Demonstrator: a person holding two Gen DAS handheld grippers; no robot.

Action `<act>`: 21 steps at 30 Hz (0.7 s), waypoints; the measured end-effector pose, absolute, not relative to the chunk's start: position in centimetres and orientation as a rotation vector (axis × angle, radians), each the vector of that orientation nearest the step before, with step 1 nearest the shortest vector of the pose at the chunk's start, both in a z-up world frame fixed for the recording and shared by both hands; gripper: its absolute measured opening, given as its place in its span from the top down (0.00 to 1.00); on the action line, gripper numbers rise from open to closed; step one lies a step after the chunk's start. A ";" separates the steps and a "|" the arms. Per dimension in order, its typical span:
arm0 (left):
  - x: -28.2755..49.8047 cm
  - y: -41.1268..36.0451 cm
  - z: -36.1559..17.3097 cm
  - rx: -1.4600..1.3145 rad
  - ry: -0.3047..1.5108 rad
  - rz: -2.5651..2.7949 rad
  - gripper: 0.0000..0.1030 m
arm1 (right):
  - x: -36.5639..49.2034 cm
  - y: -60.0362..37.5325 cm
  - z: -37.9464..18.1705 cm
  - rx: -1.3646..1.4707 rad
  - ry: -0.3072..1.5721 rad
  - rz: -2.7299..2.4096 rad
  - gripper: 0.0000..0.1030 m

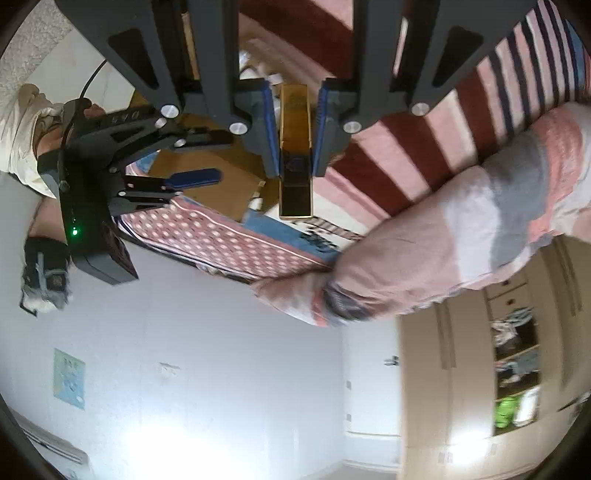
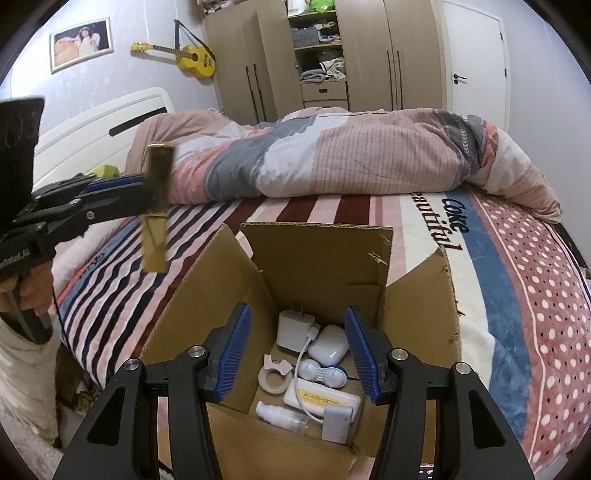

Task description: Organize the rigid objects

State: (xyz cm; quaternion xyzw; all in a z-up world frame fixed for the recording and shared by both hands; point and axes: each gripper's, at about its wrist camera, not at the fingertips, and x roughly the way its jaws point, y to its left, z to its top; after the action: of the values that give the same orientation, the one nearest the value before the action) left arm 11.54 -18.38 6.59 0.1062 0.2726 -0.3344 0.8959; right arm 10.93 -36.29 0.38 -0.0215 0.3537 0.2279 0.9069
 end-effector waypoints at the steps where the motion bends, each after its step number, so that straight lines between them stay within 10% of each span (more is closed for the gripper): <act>1: 12.0 -19.3 6.2 0.224 0.586 -0.708 0.85 | 11.0 -36.4 0.3 -0.044 0.731 0.470 0.52; 14: 14.3 -22.4 -0.4 0.238 0.800 -0.718 0.83 | 11.4 -37.4 -0.9 -0.044 0.761 0.460 0.53; 21: 12.9 -20.0 1.3 0.168 0.746 -0.691 0.41 | 11.3 -37.0 -0.8 -0.056 0.756 0.464 0.52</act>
State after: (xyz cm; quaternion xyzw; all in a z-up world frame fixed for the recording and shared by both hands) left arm 12.93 -20.03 1.34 0.0805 0.3569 -0.3305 0.8700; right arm 11.32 -37.00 -0.77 -0.0272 0.3656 0.2242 0.9030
